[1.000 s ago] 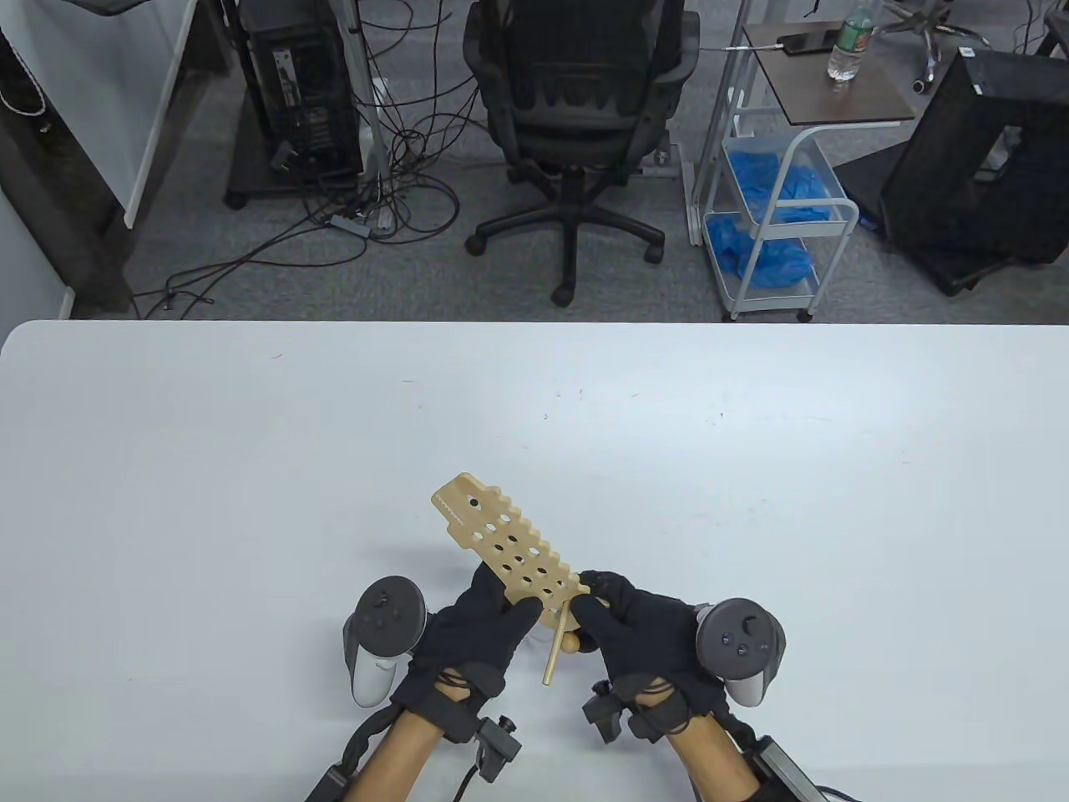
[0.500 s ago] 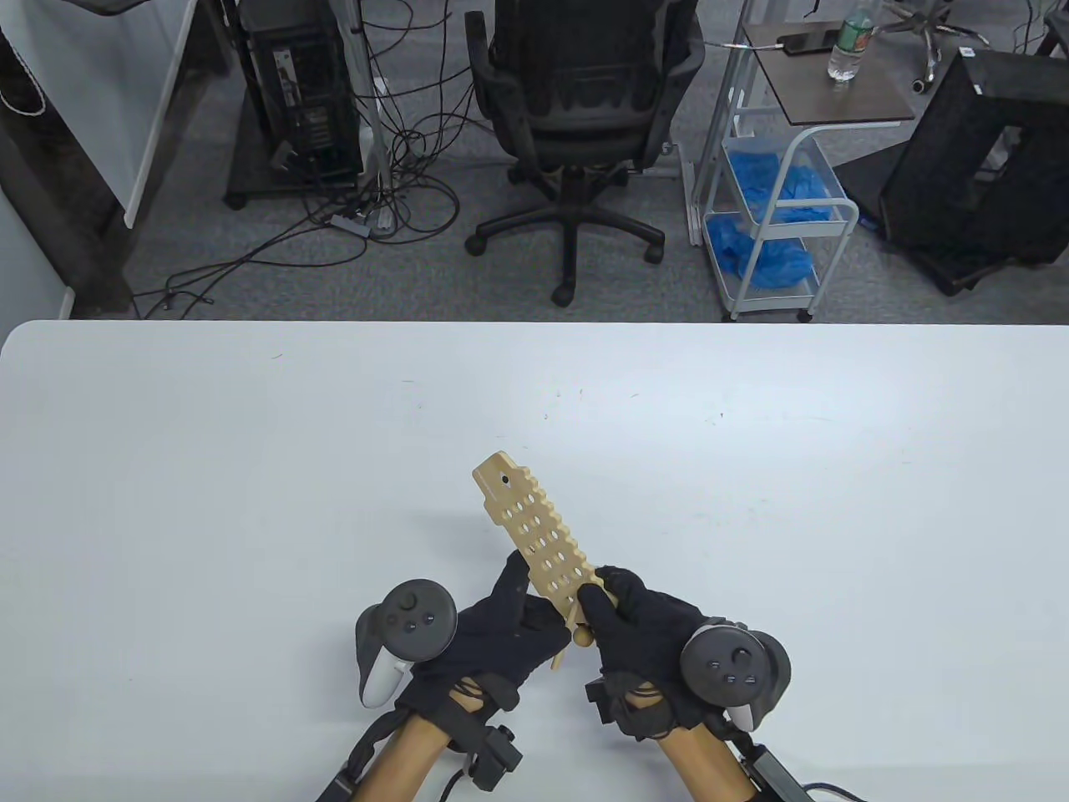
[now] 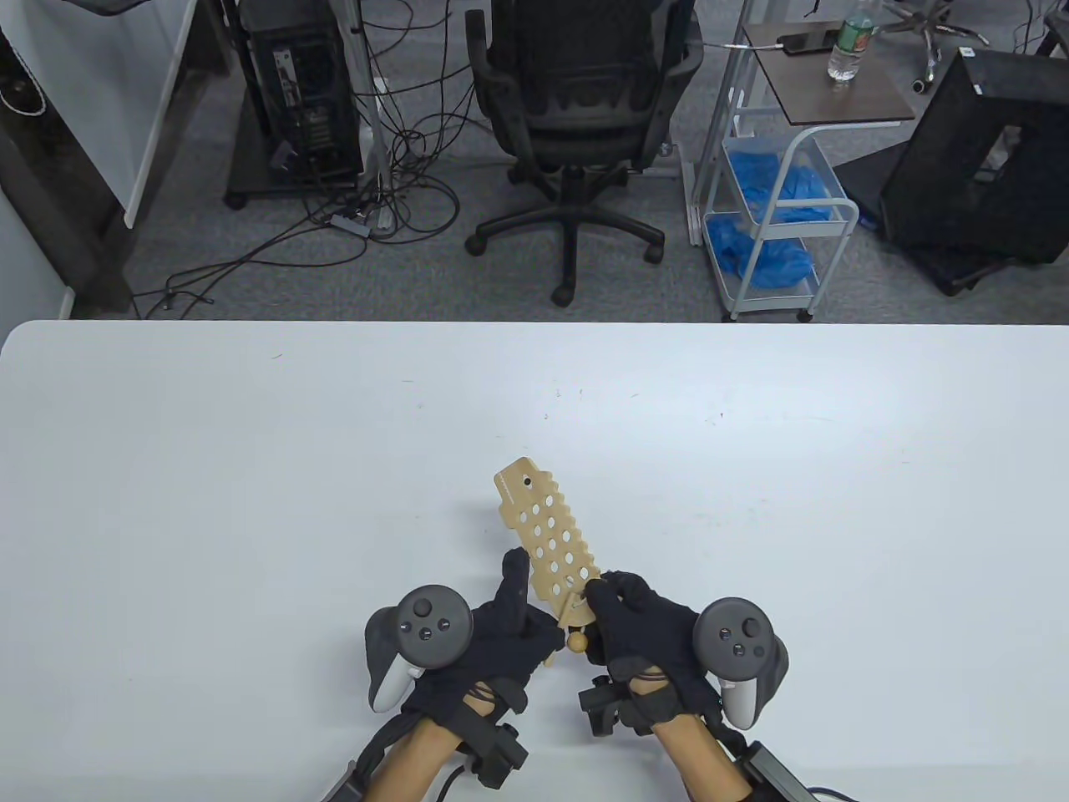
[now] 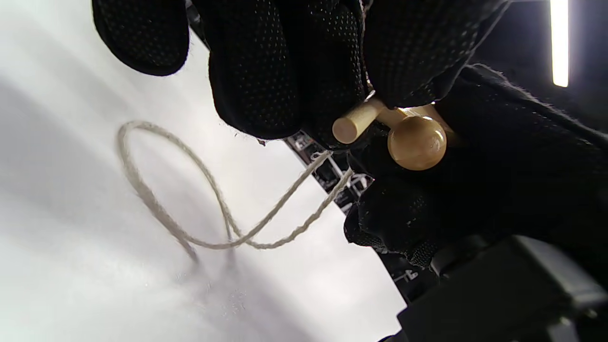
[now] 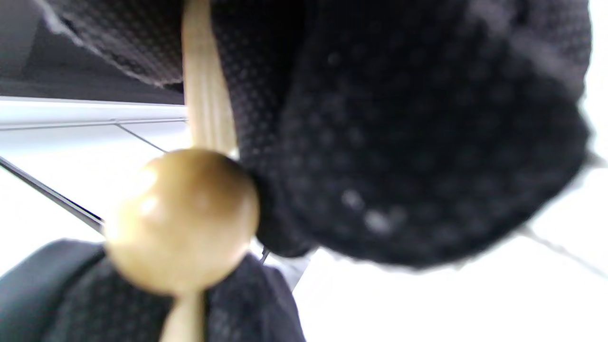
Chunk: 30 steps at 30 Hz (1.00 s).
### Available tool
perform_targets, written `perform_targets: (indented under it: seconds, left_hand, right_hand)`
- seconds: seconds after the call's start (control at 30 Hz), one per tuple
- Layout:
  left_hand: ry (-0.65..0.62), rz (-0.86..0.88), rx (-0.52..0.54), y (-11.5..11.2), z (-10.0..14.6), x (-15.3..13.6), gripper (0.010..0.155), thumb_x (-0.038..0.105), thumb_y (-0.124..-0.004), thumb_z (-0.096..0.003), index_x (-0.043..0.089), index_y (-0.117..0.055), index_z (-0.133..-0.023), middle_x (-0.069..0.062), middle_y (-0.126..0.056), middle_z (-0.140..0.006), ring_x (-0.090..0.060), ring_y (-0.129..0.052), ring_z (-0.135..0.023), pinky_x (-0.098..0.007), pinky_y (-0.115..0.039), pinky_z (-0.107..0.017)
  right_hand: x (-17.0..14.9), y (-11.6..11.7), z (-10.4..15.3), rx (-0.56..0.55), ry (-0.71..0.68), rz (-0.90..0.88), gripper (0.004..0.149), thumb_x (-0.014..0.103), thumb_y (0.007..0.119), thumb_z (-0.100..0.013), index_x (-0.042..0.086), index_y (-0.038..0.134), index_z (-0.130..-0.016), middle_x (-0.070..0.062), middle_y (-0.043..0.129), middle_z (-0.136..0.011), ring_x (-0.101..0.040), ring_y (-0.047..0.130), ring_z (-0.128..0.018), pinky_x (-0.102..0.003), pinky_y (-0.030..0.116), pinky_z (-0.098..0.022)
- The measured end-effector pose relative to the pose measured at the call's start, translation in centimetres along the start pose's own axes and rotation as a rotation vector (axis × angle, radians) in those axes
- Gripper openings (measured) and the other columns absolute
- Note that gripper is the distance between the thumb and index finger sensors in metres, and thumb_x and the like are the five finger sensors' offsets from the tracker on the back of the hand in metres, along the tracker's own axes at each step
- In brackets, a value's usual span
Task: Remove rope from all holes on crocodile lacing toy
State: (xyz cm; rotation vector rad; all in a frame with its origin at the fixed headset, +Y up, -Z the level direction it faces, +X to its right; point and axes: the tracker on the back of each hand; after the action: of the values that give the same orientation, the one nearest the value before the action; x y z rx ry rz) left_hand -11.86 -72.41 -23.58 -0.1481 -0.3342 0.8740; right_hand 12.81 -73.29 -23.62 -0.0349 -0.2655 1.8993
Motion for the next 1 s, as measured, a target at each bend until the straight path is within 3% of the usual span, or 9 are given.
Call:
perform_targets:
  seconds: [0.47,0.5,0.53,0.57,0.6,0.67,0.7,0.77,1.0]
  left_hand:
    - [-0.025,0.266,-0.089,1.2,-0.5,-1.4,0.08,0.03,-0.081,-0.0497,0.02,-0.037,-0.116,-0.001,-0.088,-0.089,-0.021,-0.097,-0.061,-0.059,-0.074,-0.063]
    - [-0.028,0.265,-0.091,1.4,-0.6,-1.6,0.079,0.029,-0.08,-0.0497,0.023,-0.037,-0.116,-0.002,-0.087,-0.091,-0.021,-0.097,-0.062,-0.059,-0.074,-0.063]
    - [-0.024,0.261,-0.09,1.6,-0.6,-1.7,0.081,0.017,-0.083,-0.0503,0.026,-0.037,-0.116,-0.002,-0.085,-0.092,-0.021,-0.097,-0.063,-0.059,-0.074,-0.063]
    - [-0.02,0.255,-0.084,1.7,-0.6,-1.8,0.079,0.028,-0.08,-0.0498,0.027,-0.037,-0.116,-0.002,-0.084,-0.093,-0.021,-0.097,-0.064,-0.058,-0.074,-0.063]
    - [-0.016,0.247,-0.069,2.0,-0.6,-2.0,0.081,0.016,-0.082,-0.0503,0.03,-0.038,-0.116,-0.002,-0.082,-0.094,-0.021,-0.096,-0.065,-0.058,-0.074,-0.064]
    - [-0.006,0.248,-0.049,2.3,-0.6,-2.2,0.079,0.016,-0.082,-0.0505,0.033,-0.04,-0.116,-0.002,-0.081,-0.095,-0.021,-0.095,-0.066,-0.058,-0.073,-0.064]
    - [0.005,0.252,-0.037,2.5,-0.5,-2.4,0.076,0.027,-0.079,-0.0503,0.034,-0.041,-0.115,-0.002,-0.081,-0.095,-0.021,-0.095,-0.066,-0.058,-0.073,-0.064]
    - [0.011,0.238,-0.016,2.9,-0.5,-2.6,0.079,0.016,-0.082,-0.0504,0.036,-0.042,-0.115,-0.002,-0.082,-0.094,-0.021,-0.095,-0.066,-0.058,-0.073,-0.064]
    - [0.028,0.226,0.005,4.1,-0.5,-3.4,0.082,0.018,-0.082,-0.0503,0.043,-0.039,-0.115,-0.001,-0.082,-0.094,-0.021,-0.096,-0.066,-0.056,-0.074,-0.064]
  right_hand:
    - [-2.5,-1.8,-1.5,-0.031,0.17,-0.23,0.048,0.035,0.083,-0.043,-0.007,0.085,-0.065,-0.022,0.107,-0.035,-0.029,0.107,-0.011,-0.055,0.086,-0.027]
    - [-2.7,-2.0,-1.7,-0.03,0.18,-0.238,0.048,0.035,0.083,-0.042,-0.007,0.085,-0.065,-0.022,0.107,-0.035,-0.029,0.107,-0.011,-0.055,0.086,-0.027]
    - [-2.8,-2.1,-1.7,-0.03,0.187,-0.246,0.048,0.035,0.083,-0.043,-0.007,0.085,-0.065,-0.022,0.107,-0.035,-0.029,0.107,-0.011,-0.055,0.086,-0.027]
    - [-3.0,-2.3,-1.9,-0.029,0.196,-0.258,0.048,0.035,0.083,-0.043,-0.007,0.085,-0.065,-0.022,0.107,-0.035,-0.029,0.107,-0.011,-0.055,0.086,-0.027]
    - [-3.2,-2.4,-2.0,-0.03,0.208,-0.272,0.048,0.035,0.083,-0.043,-0.007,0.085,-0.065,-0.022,0.107,-0.035,-0.029,0.107,-0.011,-0.055,0.086,-0.027]
    - [-3.5,-2.7,-2.2,-0.038,0.227,-0.294,0.048,0.035,0.082,-0.043,-0.008,0.084,-0.065,-0.022,0.107,-0.036,-0.029,0.107,-0.012,-0.055,0.086,-0.028]
    - [-3.6,-2.8,-2.2,-0.04,0.23,-0.302,0.048,0.035,0.082,-0.043,-0.008,0.084,-0.065,-0.022,0.107,-0.036,-0.029,0.107,-0.012,-0.055,0.086,-0.028]
    - [-3.8,-3.1,-2.4,-0.042,0.242,-0.319,0.049,0.036,0.082,-0.043,-0.008,0.084,-0.065,-0.022,0.107,-0.036,-0.029,0.107,-0.012,-0.055,0.086,-0.028]
    - [-4.4,-3.7,-2.7,-0.057,0.266,-0.359,0.049,0.036,0.081,-0.044,-0.008,0.084,-0.066,-0.022,0.106,-0.037,-0.029,0.107,-0.013,-0.055,0.086,-0.028]
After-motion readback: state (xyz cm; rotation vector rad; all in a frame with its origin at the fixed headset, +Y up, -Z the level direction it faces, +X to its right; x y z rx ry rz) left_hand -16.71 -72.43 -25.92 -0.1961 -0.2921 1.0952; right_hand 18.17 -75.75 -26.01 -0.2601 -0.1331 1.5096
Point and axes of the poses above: the tracker on the back of each hand, its own x axis roughly to the thumb side, its own z axis roughly from the fingertips to the wrist, y = z × x
